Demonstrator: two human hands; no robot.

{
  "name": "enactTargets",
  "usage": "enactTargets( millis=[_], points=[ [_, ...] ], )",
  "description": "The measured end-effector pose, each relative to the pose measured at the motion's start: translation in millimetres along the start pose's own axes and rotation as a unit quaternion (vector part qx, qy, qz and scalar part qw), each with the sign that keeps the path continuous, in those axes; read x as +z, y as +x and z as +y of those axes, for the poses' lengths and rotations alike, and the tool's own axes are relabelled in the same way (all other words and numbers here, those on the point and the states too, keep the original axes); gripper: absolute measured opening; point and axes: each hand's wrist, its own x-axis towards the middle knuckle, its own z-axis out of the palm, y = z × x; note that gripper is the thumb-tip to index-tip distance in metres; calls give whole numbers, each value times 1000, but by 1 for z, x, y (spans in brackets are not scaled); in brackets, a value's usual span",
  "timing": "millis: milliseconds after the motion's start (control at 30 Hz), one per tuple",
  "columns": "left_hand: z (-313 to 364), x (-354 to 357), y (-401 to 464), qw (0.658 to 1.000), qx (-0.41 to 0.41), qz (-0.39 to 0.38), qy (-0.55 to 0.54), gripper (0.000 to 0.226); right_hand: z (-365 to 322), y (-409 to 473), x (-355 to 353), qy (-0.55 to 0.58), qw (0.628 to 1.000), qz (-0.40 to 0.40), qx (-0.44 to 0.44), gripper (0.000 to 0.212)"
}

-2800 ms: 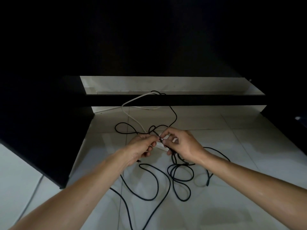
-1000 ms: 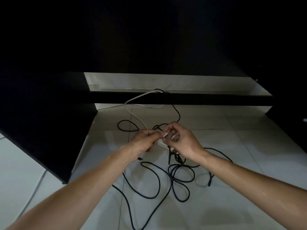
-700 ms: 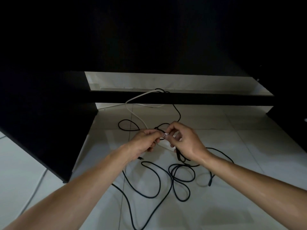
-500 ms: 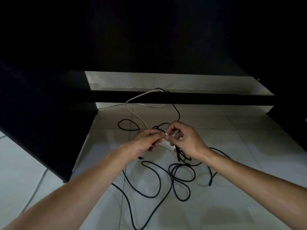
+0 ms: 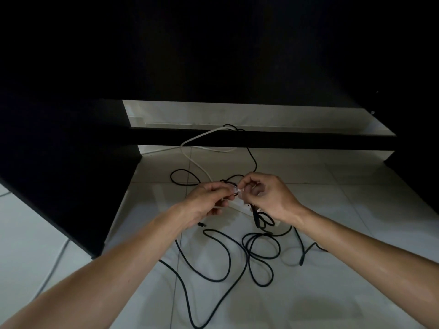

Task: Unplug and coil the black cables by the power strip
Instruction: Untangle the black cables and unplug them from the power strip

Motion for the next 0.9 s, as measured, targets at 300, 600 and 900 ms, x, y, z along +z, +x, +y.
enactTargets(
  millis=[300,600,900],
  points=[
    [-3,1,0,1000,12,-13,20,10,-2,-1,-2,6,1000,21,21,18],
    [-7,4,3,1000,22,-3,20,10,-3,0,-2,10,999,31,35,12],
    [-9,4,4,999,42,15,20,17,-2,7,-3,-3,999,20,44,22]
  ],
)
